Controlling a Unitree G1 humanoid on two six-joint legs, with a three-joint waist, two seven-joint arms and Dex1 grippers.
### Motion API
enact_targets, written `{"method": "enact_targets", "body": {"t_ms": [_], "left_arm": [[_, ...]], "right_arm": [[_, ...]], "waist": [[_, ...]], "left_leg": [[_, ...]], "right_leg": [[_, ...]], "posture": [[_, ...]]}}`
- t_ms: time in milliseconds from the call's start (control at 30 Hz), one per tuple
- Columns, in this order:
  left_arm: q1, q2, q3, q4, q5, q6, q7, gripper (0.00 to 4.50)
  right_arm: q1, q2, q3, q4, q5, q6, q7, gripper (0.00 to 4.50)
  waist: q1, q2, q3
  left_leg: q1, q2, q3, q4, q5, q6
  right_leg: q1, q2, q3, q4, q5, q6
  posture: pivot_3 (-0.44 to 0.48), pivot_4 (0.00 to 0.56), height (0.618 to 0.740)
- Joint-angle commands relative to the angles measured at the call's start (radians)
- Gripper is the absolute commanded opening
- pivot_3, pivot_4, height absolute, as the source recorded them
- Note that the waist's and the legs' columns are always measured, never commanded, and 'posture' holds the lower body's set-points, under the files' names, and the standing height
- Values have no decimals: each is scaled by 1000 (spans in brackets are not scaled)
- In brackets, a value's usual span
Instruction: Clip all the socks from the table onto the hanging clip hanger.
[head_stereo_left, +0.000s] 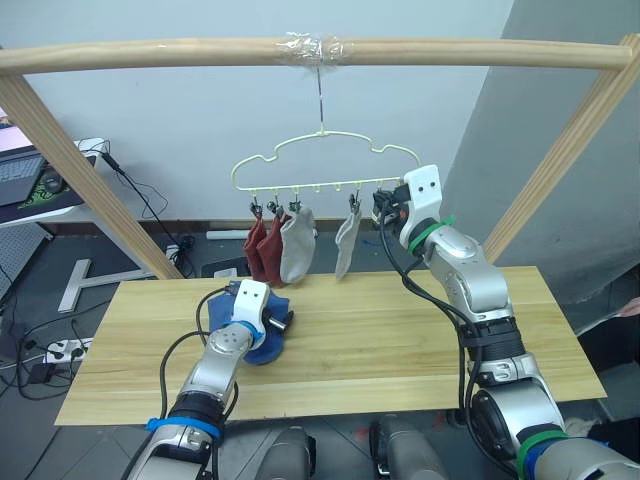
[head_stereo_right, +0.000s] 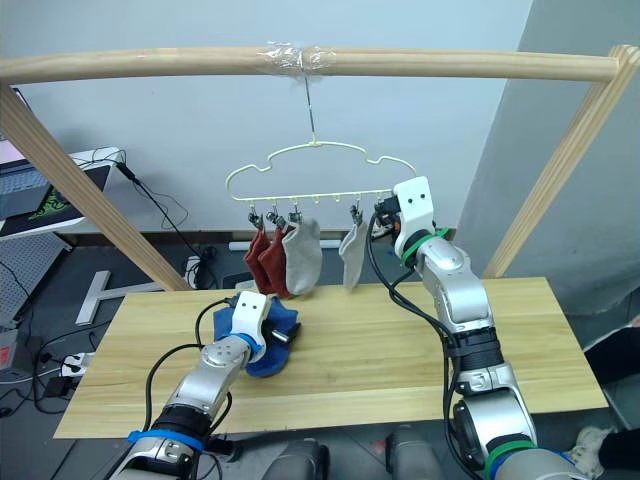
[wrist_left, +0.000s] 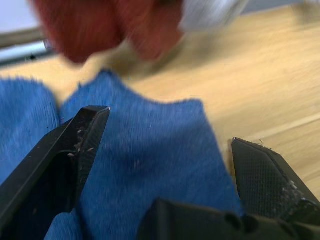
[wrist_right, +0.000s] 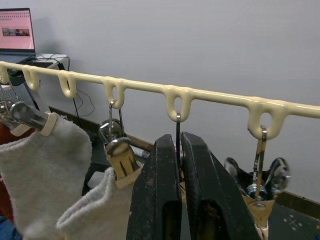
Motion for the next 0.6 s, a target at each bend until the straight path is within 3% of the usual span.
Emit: {"method": "enact_targets", "body": {"t_ms": [33, 167, 267, 600], "left_arm": [[7, -3, 17, 27, -17, 53, -26, 4500], [29, 5, 0, 27, -9, 84, -52, 4500], [49, -3, -5, 6, -24, 88, -91, 3975], [81, -27, -14, -51, -45, 103, -139, 951]], "right_arm": [[2, -6, -7, -39, 9, 11, -4, 13], [4, -8, -7, -45, 11, 25, -4, 13], [2, -9, -9, -44, 13, 31, -3, 0], [-10, -16, -17, -32, 24, 42, -5, 0]], "waist": [[-1, 0, 0], [-1, 0, 0], [-2, 0, 0], [-1, 0, 0]], "left_leg": [[0, 0, 0, 0, 0, 0], [2, 0, 0, 0, 0, 0], [2, 0, 0, 0, 0, 0], [2, 0, 0, 0, 0, 0]], "right_leg": [[0, 0, 0, 0, 0, 0], [1, 0, 0, 0, -2, 3], [1, 0, 0, 0, -2, 3], [2, 0, 0, 0, -3, 5]], "posture": [[6, 182, 740], [4, 189, 740], [5, 192, 740], [1, 187, 740]]}}
